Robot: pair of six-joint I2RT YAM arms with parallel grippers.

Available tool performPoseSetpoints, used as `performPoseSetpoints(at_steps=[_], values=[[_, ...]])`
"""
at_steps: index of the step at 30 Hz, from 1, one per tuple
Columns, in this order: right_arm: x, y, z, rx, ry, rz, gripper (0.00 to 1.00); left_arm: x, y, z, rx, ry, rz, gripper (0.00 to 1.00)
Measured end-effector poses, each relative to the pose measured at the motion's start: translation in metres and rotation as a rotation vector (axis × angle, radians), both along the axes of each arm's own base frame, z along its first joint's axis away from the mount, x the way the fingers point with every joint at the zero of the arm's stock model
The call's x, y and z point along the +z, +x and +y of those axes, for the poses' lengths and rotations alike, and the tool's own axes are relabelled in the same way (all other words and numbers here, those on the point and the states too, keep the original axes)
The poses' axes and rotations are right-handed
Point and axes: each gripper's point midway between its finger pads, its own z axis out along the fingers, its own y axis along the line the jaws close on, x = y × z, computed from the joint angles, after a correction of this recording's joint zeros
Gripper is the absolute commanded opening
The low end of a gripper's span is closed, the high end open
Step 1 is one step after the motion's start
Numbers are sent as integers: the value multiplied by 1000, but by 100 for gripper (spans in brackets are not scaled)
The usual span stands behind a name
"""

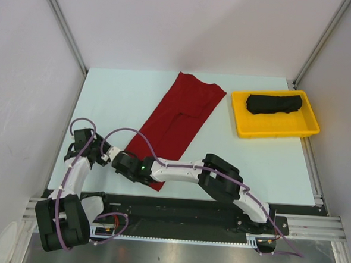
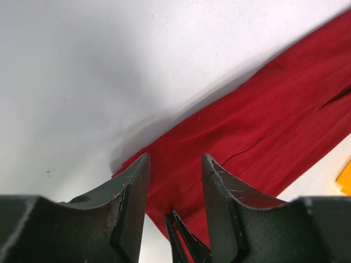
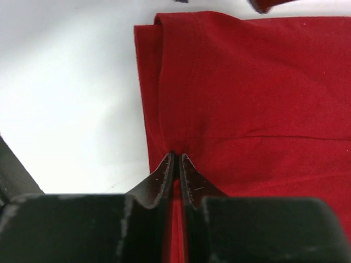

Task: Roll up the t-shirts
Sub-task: Roll the T-shirt to the center of the board.

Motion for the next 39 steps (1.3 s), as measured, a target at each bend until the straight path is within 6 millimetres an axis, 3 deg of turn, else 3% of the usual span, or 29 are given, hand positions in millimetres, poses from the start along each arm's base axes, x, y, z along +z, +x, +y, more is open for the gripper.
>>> performPoseSetpoints(at_steps=[5,12,15,32,34,39], values=[[1,1,0,-16,20,10,0,-1,1,0,0,0,0,45],[4,-1,-6,-28,33,25,4,-8,-3,0,1,-4,21,39],[9,-1,-6,-32,42,27,12,-10,-4,-1,2,-5,26,38],[12,-3,-4,-22,59,55,21,-8,-15,12,96,52,19,46],[11,-3,-4,-22,59,59,19,-12,-18,11,108,42,27,46],[11,0,-5,-31,63,66,1,-18,-22,9,121,28,45,45]])
